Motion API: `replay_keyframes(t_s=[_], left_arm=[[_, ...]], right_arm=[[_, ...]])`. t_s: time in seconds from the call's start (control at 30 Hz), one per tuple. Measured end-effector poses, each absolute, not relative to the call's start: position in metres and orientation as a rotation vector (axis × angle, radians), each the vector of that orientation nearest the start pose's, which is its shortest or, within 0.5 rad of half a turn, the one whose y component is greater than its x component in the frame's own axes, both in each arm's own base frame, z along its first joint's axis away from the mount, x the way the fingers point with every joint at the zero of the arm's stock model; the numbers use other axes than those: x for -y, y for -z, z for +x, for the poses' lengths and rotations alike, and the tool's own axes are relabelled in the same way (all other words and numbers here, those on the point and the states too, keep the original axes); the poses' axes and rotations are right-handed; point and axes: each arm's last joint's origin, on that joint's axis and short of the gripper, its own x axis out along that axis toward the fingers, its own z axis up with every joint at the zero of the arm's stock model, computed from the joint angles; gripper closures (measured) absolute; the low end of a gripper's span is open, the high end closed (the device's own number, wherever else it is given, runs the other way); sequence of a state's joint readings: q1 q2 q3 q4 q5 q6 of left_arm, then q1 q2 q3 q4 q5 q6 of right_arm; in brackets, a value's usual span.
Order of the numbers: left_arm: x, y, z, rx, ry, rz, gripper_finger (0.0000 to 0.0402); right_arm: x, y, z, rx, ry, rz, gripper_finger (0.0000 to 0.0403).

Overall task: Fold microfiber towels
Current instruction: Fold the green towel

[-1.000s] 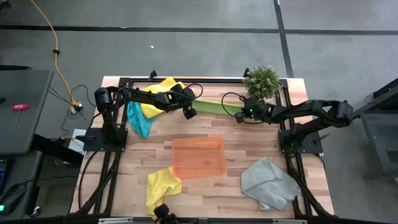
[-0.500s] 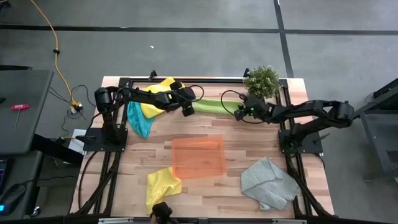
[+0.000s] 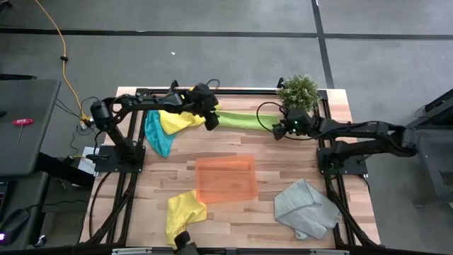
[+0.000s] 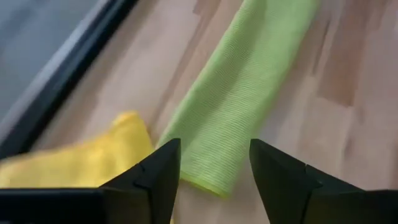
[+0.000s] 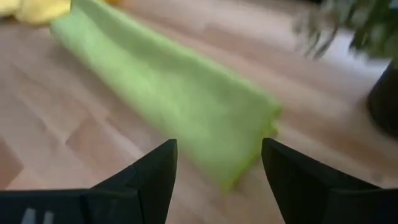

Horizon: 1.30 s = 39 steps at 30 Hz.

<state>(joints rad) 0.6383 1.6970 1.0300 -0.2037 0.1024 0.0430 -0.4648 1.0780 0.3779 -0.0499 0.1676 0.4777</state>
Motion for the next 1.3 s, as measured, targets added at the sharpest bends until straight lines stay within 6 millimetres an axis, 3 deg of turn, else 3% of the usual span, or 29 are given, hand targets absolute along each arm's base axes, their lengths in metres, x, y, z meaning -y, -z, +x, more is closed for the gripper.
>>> replay_keyframes(t_s=[0.1,0.23,0.5,0.7,1.0,1.3], left_arm=[[-0.211,-0.176,0.272,-0.854,-0.501,-0.438,0.0235],[-0.217,-0.159,0.273,-0.889,-0.578,-0.476,0.0265],[-0.206,-0.143,0.297,-0.851,-0.518,-0.402,0.0391],[-0.202,-0.146,0.305,-0.814,-0.559,-0.329,0.0399],[-0.202,-0.123,0.307,-0.897,-0.581,-0.33,0.0401],[-0.178,-0.117,0.319,-0.95,-0.492,-0.277,0.0401]], right_arm=[[0.088,-0.155,0.162,-0.667,0.763,0.594,0.0176],[0.088,-0.153,0.16,-0.696,0.773,0.6,0.0176],[0.09,-0.156,0.163,-0.652,0.764,0.596,0.0176],[0.09,-0.156,0.163,-0.65,0.766,0.594,0.0176],[0.091,-0.159,0.165,-0.61,0.763,0.596,0.0176],[0.09,-0.157,0.164,-0.627,0.759,0.627,0.0176]])
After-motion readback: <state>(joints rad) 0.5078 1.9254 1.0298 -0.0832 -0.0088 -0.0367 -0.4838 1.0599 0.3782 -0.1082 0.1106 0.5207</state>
